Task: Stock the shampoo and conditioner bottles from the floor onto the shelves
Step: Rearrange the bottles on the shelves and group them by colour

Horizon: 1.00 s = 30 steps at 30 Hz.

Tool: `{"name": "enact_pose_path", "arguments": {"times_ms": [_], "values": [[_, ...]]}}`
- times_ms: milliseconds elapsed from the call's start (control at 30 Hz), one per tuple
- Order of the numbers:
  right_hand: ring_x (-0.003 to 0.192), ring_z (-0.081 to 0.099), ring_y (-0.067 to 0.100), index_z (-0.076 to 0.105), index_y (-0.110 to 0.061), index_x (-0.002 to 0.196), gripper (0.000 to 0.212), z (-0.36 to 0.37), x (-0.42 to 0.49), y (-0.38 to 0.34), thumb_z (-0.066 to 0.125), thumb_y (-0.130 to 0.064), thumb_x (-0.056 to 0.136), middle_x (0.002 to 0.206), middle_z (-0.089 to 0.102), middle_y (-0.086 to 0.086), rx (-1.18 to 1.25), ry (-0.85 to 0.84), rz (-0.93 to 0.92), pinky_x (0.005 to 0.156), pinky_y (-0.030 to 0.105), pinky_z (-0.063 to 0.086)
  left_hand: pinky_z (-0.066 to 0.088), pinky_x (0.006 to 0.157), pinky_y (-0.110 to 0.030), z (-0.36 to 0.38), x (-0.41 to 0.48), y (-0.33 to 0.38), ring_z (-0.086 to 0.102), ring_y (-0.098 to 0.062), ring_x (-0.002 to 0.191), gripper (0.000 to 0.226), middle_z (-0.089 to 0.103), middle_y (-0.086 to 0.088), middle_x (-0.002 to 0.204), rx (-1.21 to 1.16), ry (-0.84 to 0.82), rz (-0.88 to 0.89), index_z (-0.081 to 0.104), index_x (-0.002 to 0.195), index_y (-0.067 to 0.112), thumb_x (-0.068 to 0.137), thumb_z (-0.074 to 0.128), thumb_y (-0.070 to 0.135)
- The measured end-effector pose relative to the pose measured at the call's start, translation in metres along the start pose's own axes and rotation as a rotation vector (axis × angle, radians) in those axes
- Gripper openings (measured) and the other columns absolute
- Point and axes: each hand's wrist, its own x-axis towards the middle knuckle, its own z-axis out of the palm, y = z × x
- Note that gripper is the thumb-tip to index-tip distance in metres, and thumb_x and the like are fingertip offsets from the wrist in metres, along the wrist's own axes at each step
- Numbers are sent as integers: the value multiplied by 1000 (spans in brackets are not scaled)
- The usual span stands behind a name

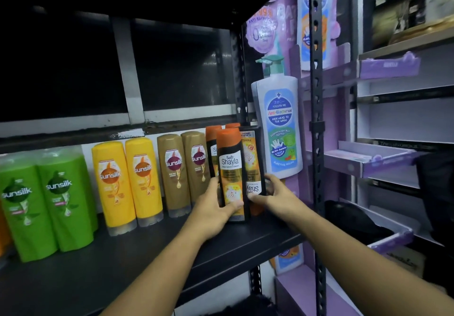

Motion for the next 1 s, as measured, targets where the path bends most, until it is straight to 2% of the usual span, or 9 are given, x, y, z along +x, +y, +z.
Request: {"name": "enact_pose_path", "arguments": {"times_ms": [100, 233, 367, 400, 533, 667, 733, 833, 1000], "values": [[110, 65, 3, 50, -32, 128, 54, 6, -2, 4, 81, -34, 84, 124, 68, -11, -131, 40, -58, 99, 31, 53, 44, 96, -28, -3, -1, -4, 58, -4, 115, 64, 61, 19, 125, 16, 62, -1, 37, 144, 37, 93, 74, 31], [105, 63, 0, 46, -32, 128, 54, 6, -23, 3, 78, -42, 85, 114, 66, -18, -286, 175, -165, 93, 29, 52, 41, 97, -28, -4, -4, -5, 56, -7, 117, 64, 59, 17, 127, 35, 60, 2, 33, 147, 37, 96, 71, 30], [92, 62, -11, 51, -32, 119, 40, -1, -58, -7, 76, -33, 88, 103, 68, -18, -276, 258, -229, 75, 8, 47, 41, 99, -30, -3, -5, -4, 55, -8, 118, 65, 60, 11, 134, 42, 55, -9, 32, 148, 36, 96, 70, 29], [88, 63, -10, 54, -36, 116, 36, -3, -68, -8, 76, -34, 89, 98, 69, -18, -270, 281, -237, 73, 9, 47, 41, 99, -30, -4, -5, -4, 55, -9, 118, 65, 60, 10, 136, 45, 54, -14, 31, 148, 36, 97, 70, 29], [90, 66, 1, 60, -51, 108, 29, -16, -101, -8, 75, -38, 87, 97, 71, -16, -280, 407, -270, 82, 34, 57, 42, 99, -32, -5, -9, -1, 54, -10, 119, 65, 59, 6, 139, 54, 58, -24, 31, 149, 34, 97, 69, 29], [86, 64, -6, 59, -45, 112, 39, -26, -121, -17, 81, -35, 82, 91, 70, -23, -315, 497, -266, 79, 35, 58, 42, 99, -33, -5, -13, 4, 54, -12, 121, 65, 59, 5, 140, 50, 65, -34, 30, 149, 34, 97, 69, 29], [81, 64, -2, 54, -42, 120, 52, -29, -126, -23, 85, -36, 78, 87, 66, -15, -332, 531, -267, 76, 32, 56, 42, 101, -34, -5, -15, 5, 55, -15, 125, 65, 59, 4, 141, 58, 69, -41, 31, 149, 33, 97, 69, 29], [81, 64, 6, 43, -42, 123, 69, -32, -125, -41, 89, -36, 73, 96, 59, -14, -236, 572, -283, 71, 28, 53, 42, 99, -32, -6, -17, 6, 54, -12, 121, 66, 59, 3, 142, 58, 69, -46, 31, 150, 31, 97, 69, 29], [90, 69, 17, 39, -44, 124, 73, -30, -93, -68, 90, -34, 73, 106, 64, -10, -77, 512, -321, 83, 39, 58, 39, 96, -30, -7, -18, 8, 49, -7, 115, 67, 58, 3, 142, 49, 69, -48, 30, 151, 31, 97, 69, 27]]}}
